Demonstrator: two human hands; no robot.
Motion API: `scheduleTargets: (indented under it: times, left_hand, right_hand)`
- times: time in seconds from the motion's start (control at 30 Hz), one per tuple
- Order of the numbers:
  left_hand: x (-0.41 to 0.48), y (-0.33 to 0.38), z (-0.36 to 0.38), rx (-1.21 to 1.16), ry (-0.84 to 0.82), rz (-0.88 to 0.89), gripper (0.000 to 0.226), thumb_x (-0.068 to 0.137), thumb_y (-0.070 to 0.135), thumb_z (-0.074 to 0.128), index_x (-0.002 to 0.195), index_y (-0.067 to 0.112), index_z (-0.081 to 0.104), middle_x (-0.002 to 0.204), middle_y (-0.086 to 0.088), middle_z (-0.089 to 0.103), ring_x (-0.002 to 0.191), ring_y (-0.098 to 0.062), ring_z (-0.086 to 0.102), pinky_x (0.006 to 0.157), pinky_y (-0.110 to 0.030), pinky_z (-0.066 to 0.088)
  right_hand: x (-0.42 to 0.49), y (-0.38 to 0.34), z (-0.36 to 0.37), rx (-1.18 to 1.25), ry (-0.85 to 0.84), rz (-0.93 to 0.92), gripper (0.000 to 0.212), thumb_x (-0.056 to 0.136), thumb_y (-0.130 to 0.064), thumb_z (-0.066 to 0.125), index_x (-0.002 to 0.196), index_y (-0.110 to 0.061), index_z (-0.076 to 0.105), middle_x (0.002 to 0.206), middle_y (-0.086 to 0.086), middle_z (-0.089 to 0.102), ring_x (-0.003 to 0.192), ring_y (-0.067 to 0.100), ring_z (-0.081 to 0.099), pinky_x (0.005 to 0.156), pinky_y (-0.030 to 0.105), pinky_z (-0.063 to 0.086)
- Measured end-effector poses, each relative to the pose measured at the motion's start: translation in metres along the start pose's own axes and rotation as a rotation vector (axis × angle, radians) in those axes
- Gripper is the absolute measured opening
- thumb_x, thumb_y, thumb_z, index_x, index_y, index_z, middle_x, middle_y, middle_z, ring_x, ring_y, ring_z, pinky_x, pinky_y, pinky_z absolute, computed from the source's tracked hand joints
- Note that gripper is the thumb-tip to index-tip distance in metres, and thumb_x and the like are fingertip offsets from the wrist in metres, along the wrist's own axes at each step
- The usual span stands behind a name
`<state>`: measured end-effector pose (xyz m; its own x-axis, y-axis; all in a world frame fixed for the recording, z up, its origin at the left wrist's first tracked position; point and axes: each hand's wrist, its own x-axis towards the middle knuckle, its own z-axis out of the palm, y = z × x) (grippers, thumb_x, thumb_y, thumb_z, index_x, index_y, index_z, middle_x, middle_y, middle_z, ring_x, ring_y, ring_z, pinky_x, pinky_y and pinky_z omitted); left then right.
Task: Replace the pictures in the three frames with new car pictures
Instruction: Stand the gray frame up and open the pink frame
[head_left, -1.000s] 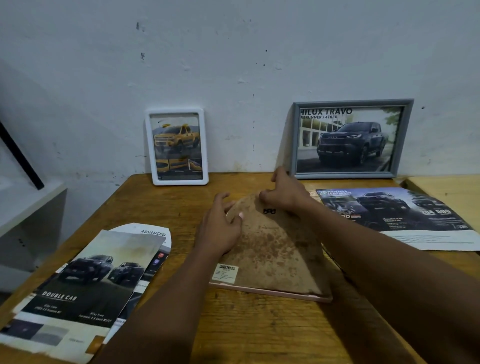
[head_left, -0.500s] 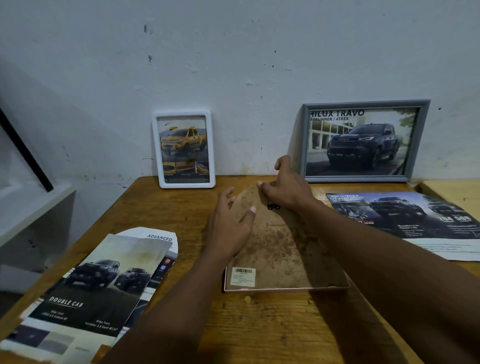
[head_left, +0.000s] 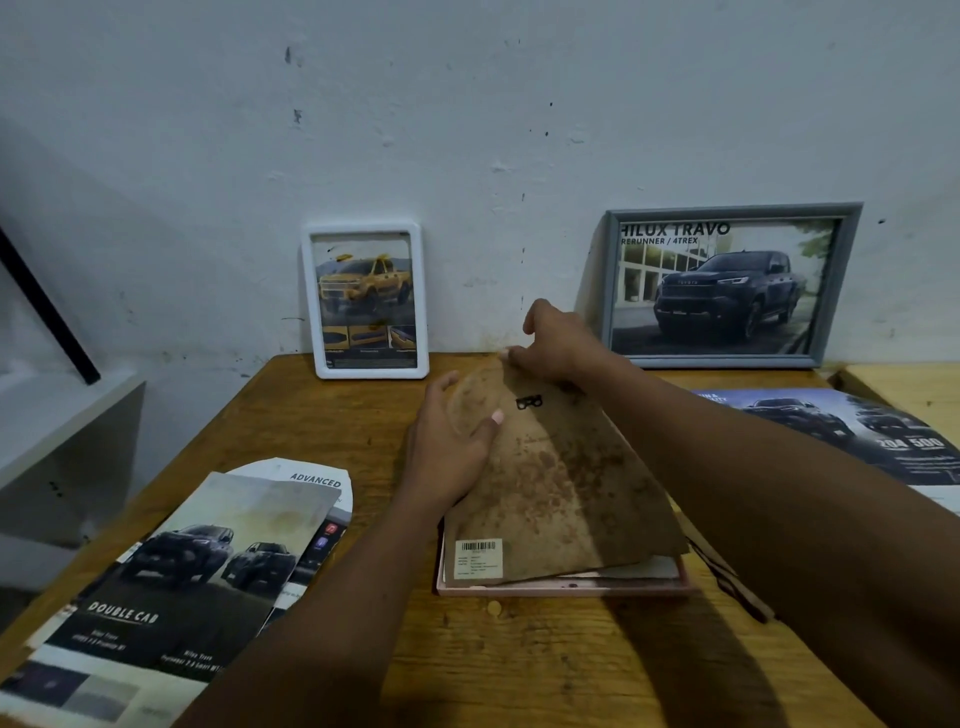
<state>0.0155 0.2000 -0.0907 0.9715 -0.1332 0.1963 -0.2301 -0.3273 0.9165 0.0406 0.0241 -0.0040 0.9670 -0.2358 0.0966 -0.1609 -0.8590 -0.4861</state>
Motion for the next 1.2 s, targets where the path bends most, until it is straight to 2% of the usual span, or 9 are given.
scheduleTargets:
  times: [0.17, 0.3, 0.53, 0.63, 0.73, 0.8, 0.9, 1.1, 1.2]
  left_hand:
    - [0.011, -0.006, -0.01, 0.094, 0.057, 0.011, 0.053, 0.091, 0.036, 0.074, 0.136, 0.04, 0.046, 0.143, 0.0, 0.051, 0.131, -0.023, 0.049, 0.105, -0.044, 0.047]
    - [0.017, -0.002, -0.017, 0.106, 0.081, 0.026, 0.054, 0.092, 0.032, 0.074, 0.138, 0.034, 0.047, 0.143, -0.001, 0.053, 0.129, -0.022, 0.051, 0.101, -0.039, 0.047]
    - [0.031, 0.043, -0.014, 0.049, 0.112, 0.08, 0.054, 0.091, 0.025, 0.076, 0.138, 0.028, 0.05, 0.137, -0.003, 0.049, 0.123, -0.017, 0.05, 0.096, -0.029, 0.043]
    - [0.032, 0.068, 0.003, 0.021, 0.071, 0.129, 0.05, 0.089, 0.028, 0.078, 0.132, 0.029, 0.054, 0.131, 0.001, 0.053, 0.118, -0.019, 0.055, 0.096, -0.033, 0.048]
    - [0.029, 0.088, 0.033, 0.031, -0.039, 0.166, 0.05, 0.086, 0.029, 0.08, 0.13, 0.029, 0.056, 0.129, 0.004, 0.056, 0.111, -0.022, 0.06, 0.092, -0.043, 0.056]
    - [0.024, 0.097, 0.06, 0.027, -0.1, 0.176, 0.053, 0.082, 0.029, 0.083, 0.128, 0.03, 0.056, 0.132, 0.003, 0.054, 0.112, -0.022, 0.061, 0.087, -0.048, 0.06]
    - [0.015, 0.103, 0.104, 0.023, -0.144, 0.24, 0.054, 0.08, 0.025, 0.086, 0.124, 0.031, 0.055, 0.136, 0.004, 0.044, 0.119, -0.014, 0.054, 0.096, -0.037, 0.056]
    - [0.003, 0.1, 0.166, 0.096, -0.225, 0.334, 0.057, 0.081, 0.023, 0.084, 0.131, 0.021, 0.057, 0.142, 0.003, 0.038, 0.121, -0.006, 0.047, 0.099, -0.021, 0.042]
    - [0.003, 0.095, 0.18, 0.203, -0.312, 0.346, 0.06, 0.086, 0.028, 0.08, 0.139, 0.021, 0.053, 0.145, 0.003, 0.038, 0.122, -0.006, 0.046, 0.103, -0.022, 0.039]
  right_hand:
    - [-0.023, 0.028, -0.009, 0.143, -0.113, 0.061, 0.043, 0.091, -0.033, 0.067, 0.125, -0.013, 0.049, 0.116, 0.008, 0.054, 0.103, 0.025, 0.056, 0.09, 0.044, 0.054]
    - [-0.054, 0.049, -0.01, 0.447, -0.151, 0.13, 0.03, 0.09, -0.025, 0.069, 0.114, -0.014, 0.053, 0.106, 0.01, 0.06, 0.097, 0.027, 0.062, 0.08, 0.043, 0.055]
    - [-0.078, 0.054, -0.019, 0.834, 0.133, 0.181, 0.02, 0.091, -0.009, 0.067, 0.11, -0.01, 0.061, 0.099, 0.012, 0.067, 0.083, 0.023, 0.066, 0.075, 0.042, 0.059]
    - [-0.074, 0.071, -0.05, 0.715, 0.305, 0.109, 0.016, 0.087, -0.014, 0.07, 0.102, -0.019, 0.066, 0.101, 0.006, 0.069, 0.093, 0.022, 0.068, 0.087, 0.047, 0.058]
    - [-0.074, 0.096, -0.086, 0.485, 0.456, 0.041, 0.019, 0.087, -0.017, 0.07, 0.105, -0.019, 0.07, 0.107, -0.001, 0.069, 0.1, 0.016, 0.065, 0.093, 0.04, 0.055]
    - [-0.075, 0.115, -0.106, 0.33, 0.512, -0.005, 0.023, 0.088, -0.015, 0.07, 0.111, -0.014, 0.071, 0.117, 0.0, 0.066, 0.107, 0.013, 0.06, 0.095, 0.03, 0.051]
    - [-0.078, 0.146, -0.12, 0.11, 0.545, -0.081, 0.022, 0.092, -0.013, 0.067, 0.113, -0.011, 0.068, 0.121, 0.001, 0.057, 0.108, 0.011, 0.053, 0.088, 0.011, 0.037]
    - [-0.075, 0.21, -0.11, 0.01, 0.553, -0.02, 0.019, 0.097, -0.016, 0.058, 0.113, -0.012, 0.067, 0.133, 0.008, 0.052, 0.118, 0.023, 0.053, 0.095, 0.026, 0.039]
    - [-0.077, 0.231, -0.098, 0.017, 0.496, 0.051, 0.02, 0.098, -0.017, 0.056, 0.115, -0.012, 0.066, 0.133, 0.01, 0.052, 0.117, 0.026, 0.053, 0.093, 0.027, 0.039]
